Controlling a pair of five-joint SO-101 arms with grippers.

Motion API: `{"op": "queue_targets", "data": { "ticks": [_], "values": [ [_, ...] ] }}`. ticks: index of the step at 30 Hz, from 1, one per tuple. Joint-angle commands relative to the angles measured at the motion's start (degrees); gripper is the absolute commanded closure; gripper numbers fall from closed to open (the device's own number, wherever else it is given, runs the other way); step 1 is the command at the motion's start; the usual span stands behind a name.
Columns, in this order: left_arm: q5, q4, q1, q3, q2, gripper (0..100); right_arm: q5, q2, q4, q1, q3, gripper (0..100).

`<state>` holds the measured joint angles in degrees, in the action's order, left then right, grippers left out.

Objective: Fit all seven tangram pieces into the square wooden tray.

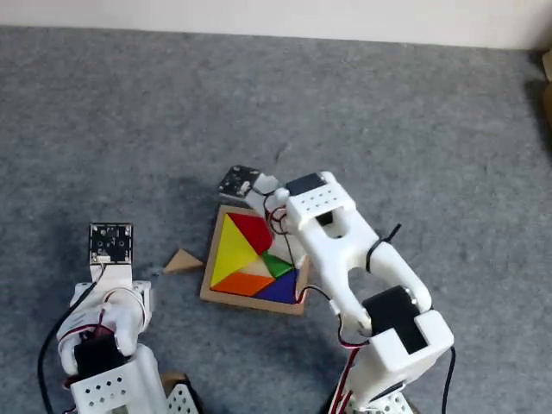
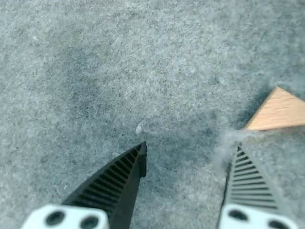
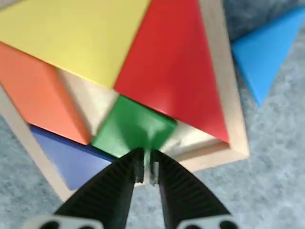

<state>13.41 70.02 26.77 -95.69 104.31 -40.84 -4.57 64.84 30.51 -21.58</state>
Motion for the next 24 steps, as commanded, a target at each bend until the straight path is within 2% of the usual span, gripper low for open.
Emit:
{"op": "queue_targets", "data": {
  "ticks": [1,4,8,11,15,24],
  "values": [
    [0.4,-0.2,0.7,1.0,0.0,73,0.1,9.4,-0.1,3.0,0.6,95.7],
    [0.4,-0.2,0.7,1.0,0.0,73,6.7,13.1,-1.4,3.4,0.7,95.7],
    [0.4,-0.2,0.7,1.0,0.0,73,17.6,13.8,-8.5,2.3,0.7,94.5],
    [0.4,-0.2,0.7,1.0,0.0,73,23.4,10.8,-11.3,2.2,0.7,83.9],
    [0.4,-0.2,0.7,1.0,0.0,73,24.9,5.5,-16.3,2.2,0.8,65.9],
    [0.4,-0.2,0.7,1.0,0.0,73,25.0,-1.9,-25.3,2.0,0.9,66.0]
  ]
}}
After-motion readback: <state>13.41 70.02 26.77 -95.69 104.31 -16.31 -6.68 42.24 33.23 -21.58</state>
